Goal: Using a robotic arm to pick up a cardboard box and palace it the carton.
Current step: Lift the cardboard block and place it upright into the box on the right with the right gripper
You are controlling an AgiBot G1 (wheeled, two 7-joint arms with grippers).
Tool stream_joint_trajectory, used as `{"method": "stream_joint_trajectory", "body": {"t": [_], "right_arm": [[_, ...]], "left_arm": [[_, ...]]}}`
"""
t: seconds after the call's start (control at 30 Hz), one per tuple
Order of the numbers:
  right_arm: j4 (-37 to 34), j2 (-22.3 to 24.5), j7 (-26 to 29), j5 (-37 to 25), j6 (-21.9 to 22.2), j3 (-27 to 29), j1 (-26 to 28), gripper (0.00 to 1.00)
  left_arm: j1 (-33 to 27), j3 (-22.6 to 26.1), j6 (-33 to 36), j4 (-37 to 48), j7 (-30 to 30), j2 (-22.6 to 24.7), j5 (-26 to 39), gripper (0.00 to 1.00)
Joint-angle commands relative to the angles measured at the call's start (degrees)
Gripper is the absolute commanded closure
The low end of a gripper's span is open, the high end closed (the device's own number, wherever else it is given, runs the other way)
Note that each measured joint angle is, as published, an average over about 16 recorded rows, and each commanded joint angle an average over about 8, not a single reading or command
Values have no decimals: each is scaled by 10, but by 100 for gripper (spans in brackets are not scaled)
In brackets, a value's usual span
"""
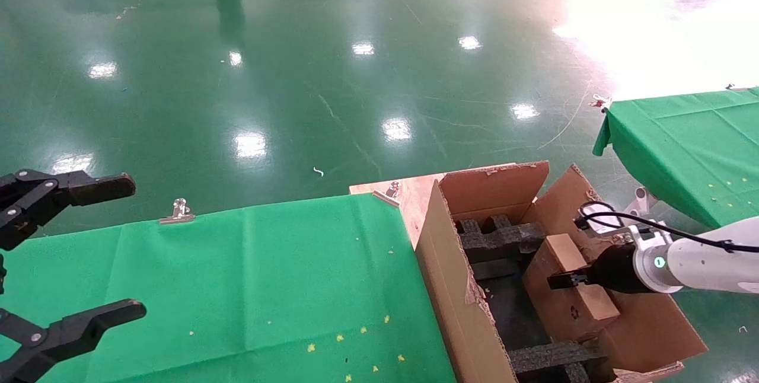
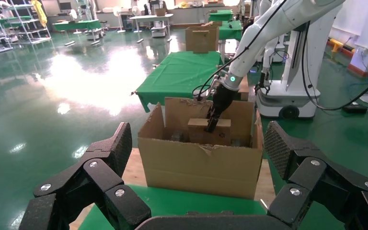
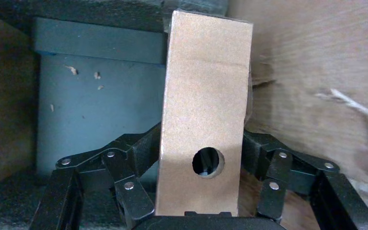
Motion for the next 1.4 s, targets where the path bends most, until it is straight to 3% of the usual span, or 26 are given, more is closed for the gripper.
{"method": "stream_joint_trajectory", "body": {"t": [0.03, 0.4, 0.43, 0.63, 0.7, 1.4], "right_arm": [[-10, -6, -10, 9, -4, 5, -10, 100], [-56, -22, -54, 41, -22, 26, -42, 99], [-59, -23, -56, 43, -24, 28, -43, 93], [-71, -27, -68, 54, -31, 36, -49, 18], [-72, -28, -70, 56, -32, 38, -50, 0], [-68, -26, -67, 50, -36, 34, -45, 0]], "left_arm": [[0, 0, 0, 0, 0, 0, 0, 0], [0, 0, 0, 0, 0, 0, 0, 0], [0, 0, 0, 0, 0, 0, 0, 0], [0, 0, 0, 0, 0, 0, 0, 0], [0, 0, 0, 0, 0, 0, 0, 0], [0, 0, 0, 0, 0, 0, 0, 0]]}}
